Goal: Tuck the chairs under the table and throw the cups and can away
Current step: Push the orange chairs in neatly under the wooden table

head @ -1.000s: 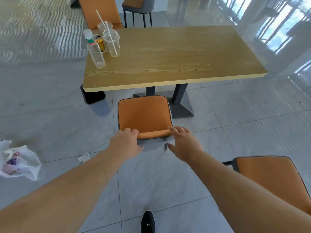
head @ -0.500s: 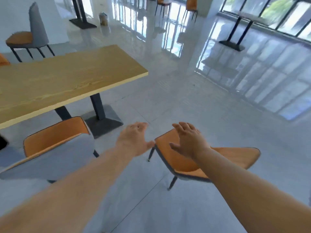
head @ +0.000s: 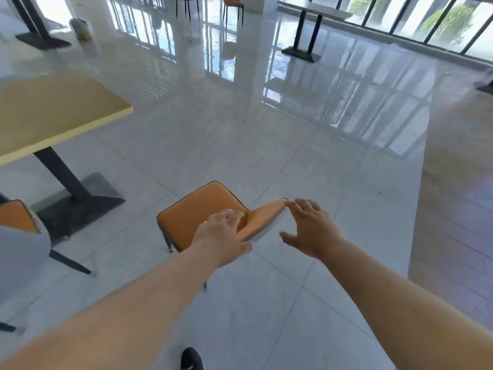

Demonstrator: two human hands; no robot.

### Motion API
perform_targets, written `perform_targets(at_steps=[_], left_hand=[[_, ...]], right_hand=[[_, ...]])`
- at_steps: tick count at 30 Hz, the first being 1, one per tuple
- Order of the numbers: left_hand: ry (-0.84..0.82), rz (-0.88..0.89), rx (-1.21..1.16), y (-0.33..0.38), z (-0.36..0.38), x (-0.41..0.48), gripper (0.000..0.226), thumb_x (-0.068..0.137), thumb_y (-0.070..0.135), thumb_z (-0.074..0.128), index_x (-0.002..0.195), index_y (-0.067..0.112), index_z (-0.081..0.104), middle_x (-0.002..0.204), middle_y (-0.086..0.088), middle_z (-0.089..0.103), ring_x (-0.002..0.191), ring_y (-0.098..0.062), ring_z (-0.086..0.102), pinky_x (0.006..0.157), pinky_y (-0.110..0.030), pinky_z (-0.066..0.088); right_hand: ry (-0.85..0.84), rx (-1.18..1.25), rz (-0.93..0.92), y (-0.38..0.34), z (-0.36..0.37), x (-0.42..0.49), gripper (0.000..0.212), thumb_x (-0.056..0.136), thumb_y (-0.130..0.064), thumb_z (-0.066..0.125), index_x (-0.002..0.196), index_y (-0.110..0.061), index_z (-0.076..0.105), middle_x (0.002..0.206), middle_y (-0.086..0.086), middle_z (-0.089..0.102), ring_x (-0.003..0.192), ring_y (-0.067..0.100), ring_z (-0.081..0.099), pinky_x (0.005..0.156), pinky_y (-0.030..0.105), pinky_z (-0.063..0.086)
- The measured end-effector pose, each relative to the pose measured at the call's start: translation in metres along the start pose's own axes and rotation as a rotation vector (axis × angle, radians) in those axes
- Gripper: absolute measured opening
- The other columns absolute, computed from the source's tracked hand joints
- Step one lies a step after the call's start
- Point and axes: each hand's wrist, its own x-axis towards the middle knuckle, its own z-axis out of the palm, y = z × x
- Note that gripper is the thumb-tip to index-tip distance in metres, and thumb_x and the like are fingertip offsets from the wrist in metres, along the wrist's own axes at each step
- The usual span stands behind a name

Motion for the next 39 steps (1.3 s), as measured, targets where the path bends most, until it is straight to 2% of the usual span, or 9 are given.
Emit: perform_targets(at_steps=[6,10,13,15,18,21,26,32,39], left_hand=[[-0.014,-0.036,-0.047,0.022,0.021,0.069,0.089,0.088,0.067,0.059,0.159,0.026,0.025,0.167,-0.002,0.026,0.147,-0.028,0.029,0.114,-0.048,0.034],[-0.158,-0.102,-0.086,0.018,0.04,0.11,0.095,0.088,0.067,0.062,0.162,0.029,0.017,0.169,-0.002,0.023,0.148,-0.03,0.032,0.115,-0.049,0.037],[-0.3,-0.181,-0.104,0.013,0.052,0.122,0.091,0.08,0.067,0.065,0.156,0.032,0.03,0.149,-0.002,0.048,0.128,-0.03,0.052,0.103,-0.048,0.049],[-0.407,-0.204,-0.103,0.012,0.059,0.123,0.086,0.078,0.064,0.066,0.152,0.033,0.035,0.133,-0.001,0.058,0.108,-0.028,0.06,0.09,-0.045,0.055],[-0.468,-0.27,-0.146,0.009,0.065,0.123,0.09,0.078,0.058,0.067,0.157,0.041,0.026,0.133,0.0,0.059,0.094,-0.024,0.062,0.074,-0.036,0.053],[-0.481,-0.37,-0.167,0.007,0.064,0.125,0.094,0.075,0.063,0.067,0.157,0.048,0.024,0.139,0.0,0.057,0.1,-0.024,0.06,0.08,-0.036,0.05],[-0.426,-0.57,-0.264,0.022,0.071,0.12,0.081,0.076,0.056,0.068,0.151,0.048,0.039,0.127,0.003,0.063,0.105,-0.024,0.061,0.088,-0.038,0.054],[-0.216,-0.755,-0.477,0.029,0.08,0.111,0.056,0.074,0.047,0.071,0.128,0.046,0.056,0.097,0.012,0.059,0.088,-0.014,0.06,0.063,-0.028,0.042],[-0.097,-0.826,-0.456,-0.021,0.071,0.109,0.051,0.067,0.045,0.066,0.117,0.036,0.062,0.091,0.01,0.062,0.077,-0.008,0.058,0.063,-0.029,0.05]], right_hand=[[-0.062,-0.042,-0.103,0.028,0.041,0.058,0.086,0.087,-0.054,0.069,0.158,-0.028,0.026,0.162,0.003,0.034,0.148,0.029,0.026,0.121,0.042,0.025],[-0.182,-0.074,-0.151,0.045,0.061,0.104,0.093,0.086,-0.052,0.073,0.16,-0.03,0.02,0.166,0.003,0.028,0.153,0.03,0.02,0.124,0.046,0.023],[-0.328,-0.143,-0.212,0.056,0.069,0.135,0.096,0.087,-0.051,0.074,0.162,-0.031,0.019,0.167,0.002,0.027,0.155,0.03,0.019,0.124,0.053,0.023],[-0.424,-0.164,-0.247,0.061,0.072,0.151,0.087,0.089,-0.05,0.073,0.161,-0.032,0.027,0.162,0.0,0.036,0.152,0.029,0.027,0.121,0.054,0.031],[-0.511,-0.206,-0.349,0.062,0.078,0.172,0.064,0.094,-0.044,0.069,0.151,-0.031,0.043,0.147,0.0,0.05,0.139,0.029,0.04,0.108,0.049,0.047],[-0.594,-0.249,-0.463,0.057,0.079,0.193,0.055,0.095,-0.041,0.066,0.146,-0.034,0.048,0.134,-0.001,0.056,0.129,0.029,0.047,0.101,0.045,0.048],[-0.673,-0.294,-0.615,0.057,0.078,0.22,0.061,0.089,-0.047,0.075,0.144,-0.037,0.052,0.136,-0.003,0.057,0.127,0.027,0.049,0.098,0.04,0.045],[-0.664,-0.332,-0.768,0.048,0.082,0.239,0.05,0.087,-0.051,0.077,0.131,-0.035,0.059,0.12,-0.005,0.058,0.106,0.021,0.058,0.091,0.039,0.054],[-0.655,-0.344,-0.898,-0.002,0.084,0.276,0.045,0.088,-0.054,0.073,0.126,-0.033,0.061,0.117,-0.003,0.055,0.103,0.023,0.059,0.09,0.043,0.055]])
